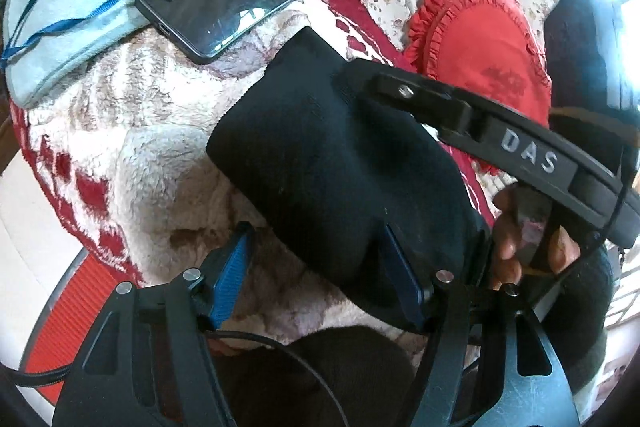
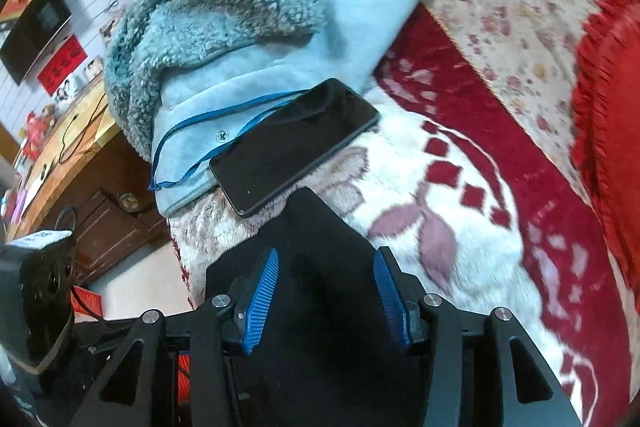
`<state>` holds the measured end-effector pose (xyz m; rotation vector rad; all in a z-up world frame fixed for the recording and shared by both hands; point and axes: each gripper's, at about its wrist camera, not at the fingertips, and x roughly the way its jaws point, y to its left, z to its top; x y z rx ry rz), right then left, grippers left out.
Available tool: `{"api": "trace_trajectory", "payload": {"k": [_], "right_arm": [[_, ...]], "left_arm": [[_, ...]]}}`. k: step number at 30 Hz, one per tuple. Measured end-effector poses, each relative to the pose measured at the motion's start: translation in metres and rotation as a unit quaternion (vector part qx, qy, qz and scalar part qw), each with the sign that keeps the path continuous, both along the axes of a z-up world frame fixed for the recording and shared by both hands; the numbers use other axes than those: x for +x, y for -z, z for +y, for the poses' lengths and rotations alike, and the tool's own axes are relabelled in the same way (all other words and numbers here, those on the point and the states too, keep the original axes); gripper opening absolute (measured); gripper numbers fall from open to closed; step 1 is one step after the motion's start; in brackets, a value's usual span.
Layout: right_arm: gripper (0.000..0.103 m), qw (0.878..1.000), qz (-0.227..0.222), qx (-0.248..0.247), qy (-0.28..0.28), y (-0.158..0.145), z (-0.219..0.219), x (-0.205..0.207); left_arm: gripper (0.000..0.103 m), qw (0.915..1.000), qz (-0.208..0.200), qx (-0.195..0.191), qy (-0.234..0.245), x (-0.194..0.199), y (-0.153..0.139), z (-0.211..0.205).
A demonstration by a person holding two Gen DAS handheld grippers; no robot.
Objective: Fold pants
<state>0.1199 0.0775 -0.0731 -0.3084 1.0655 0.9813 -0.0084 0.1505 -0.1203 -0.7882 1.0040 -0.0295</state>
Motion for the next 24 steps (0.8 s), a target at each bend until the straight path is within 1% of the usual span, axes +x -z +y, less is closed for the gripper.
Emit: {"api": "trace_trajectory", "payload": {"k": [4,6,10,13,16,18,19,20,21,22,23,24], "right_arm": [[0.048,1.000,-0.001,-0.009,-0.021,0.011,0.015,0.005],[0.049,0.999,-0.005,-0.015,-0.032,0.015,0.019,0.007],[0.051,0.999,0.001,-0.015,-0.045,0.024,0.021,0.014],[0.051,0.999,0.016,-0.006,-0.044,0.031,0.021,0.020],[0.051,0.999,0.030,0.014,-0.035,0.036,0.019,0.025],[0.047,0.998,0.041,0.028,-0.027,0.038,0.017,0.026],[0.042,0.998,0.044,0.033,-0.022,0.039,0.015,0.025],[0.038,0.998,0.045,0.037,-0.020,0.039,0.013,0.024],[0.036,0.998,0.044,0.040,-0.018,0.037,0.012,0.023],[0.032,0.998,0.042,0.042,-0.017,0.035,0.010,0.021],[0.028,0.998,0.040,0.045,-0.016,0.032,0.009,0.020],[0.026,0.998,0.036,0.053,-0.012,0.027,0.006,0.019]], "left_arm": [[0.066,1.0000,0.000,-0.009,-0.002,0.006,0.005,0.000],[0.069,0.9999,-0.005,-0.010,-0.004,0.008,0.006,0.001],[0.081,0.9996,-0.014,-0.022,-0.011,0.009,0.006,0.000],[0.082,0.9997,-0.016,-0.013,-0.016,0.012,0.005,-0.003],[0.082,0.9998,-0.016,0.002,-0.015,0.013,0.004,-0.007],[0.069,0.9996,-0.014,0.012,-0.021,0.012,0.004,-0.006],[0.056,0.9994,-0.014,0.022,-0.022,0.012,0.002,-0.006],[0.046,0.9994,-0.015,0.025,-0.021,0.011,0.002,-0.005],[0.041,0.9994,-0.018,0.023,-0.019,0.011,0.001,-0.004],[0.034,0.9995,-0.019,0.020,-0.016,0.011,0.000,-0.004],[0.031,0.9994,-0.020,0.023,-0.016,0.010,-0.002,-0.005],[0.030,0.9991,-0.023,0.033,-0.014,0.009,-0.005,-0.006]]}}
